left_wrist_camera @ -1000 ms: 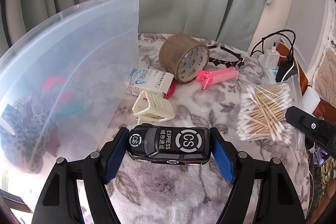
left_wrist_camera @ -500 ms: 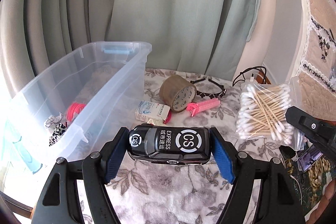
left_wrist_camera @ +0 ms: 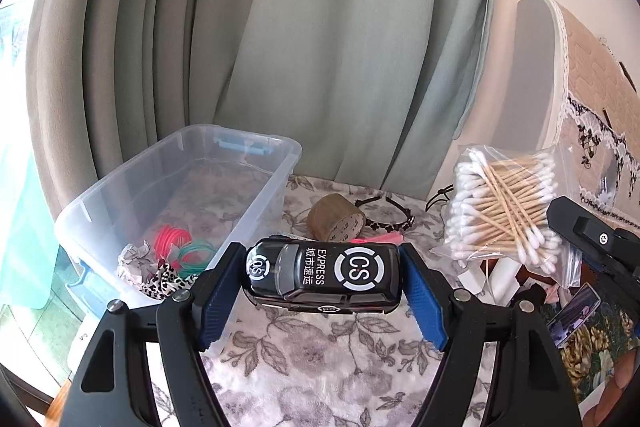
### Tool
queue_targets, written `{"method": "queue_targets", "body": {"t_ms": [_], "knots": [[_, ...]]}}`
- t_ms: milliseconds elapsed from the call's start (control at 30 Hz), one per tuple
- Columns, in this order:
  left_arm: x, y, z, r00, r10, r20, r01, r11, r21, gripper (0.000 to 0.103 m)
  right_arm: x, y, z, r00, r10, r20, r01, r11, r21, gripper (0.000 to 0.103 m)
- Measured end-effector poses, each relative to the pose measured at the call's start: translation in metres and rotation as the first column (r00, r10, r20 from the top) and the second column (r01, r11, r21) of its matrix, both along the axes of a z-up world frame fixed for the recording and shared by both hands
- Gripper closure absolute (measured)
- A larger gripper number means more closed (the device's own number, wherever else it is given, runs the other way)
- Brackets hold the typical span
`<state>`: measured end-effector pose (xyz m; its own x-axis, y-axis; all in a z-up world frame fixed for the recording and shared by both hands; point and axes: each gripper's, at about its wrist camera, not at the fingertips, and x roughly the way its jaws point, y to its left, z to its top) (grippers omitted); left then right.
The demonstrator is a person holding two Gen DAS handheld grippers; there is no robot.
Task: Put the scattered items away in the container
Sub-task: 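Lift the toy car and swab bag and carry both over the clear box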
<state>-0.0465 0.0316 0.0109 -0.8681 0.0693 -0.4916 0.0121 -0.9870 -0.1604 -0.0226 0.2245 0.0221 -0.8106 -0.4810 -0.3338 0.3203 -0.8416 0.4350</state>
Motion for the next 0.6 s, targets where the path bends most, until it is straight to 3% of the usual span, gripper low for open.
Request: {"method": "queue_targets", "body": {"t_ms": [600], "knots": [[0.027, -0.072, 0.028, 0.991, 0.108, -0.080, -0.101, 0.991, 0.087, 0.026, 0.021, -0.055, 0.042, 0.993, 0.077, -0.090, -0.072, 0.996, 0.055, 0.087]]}}
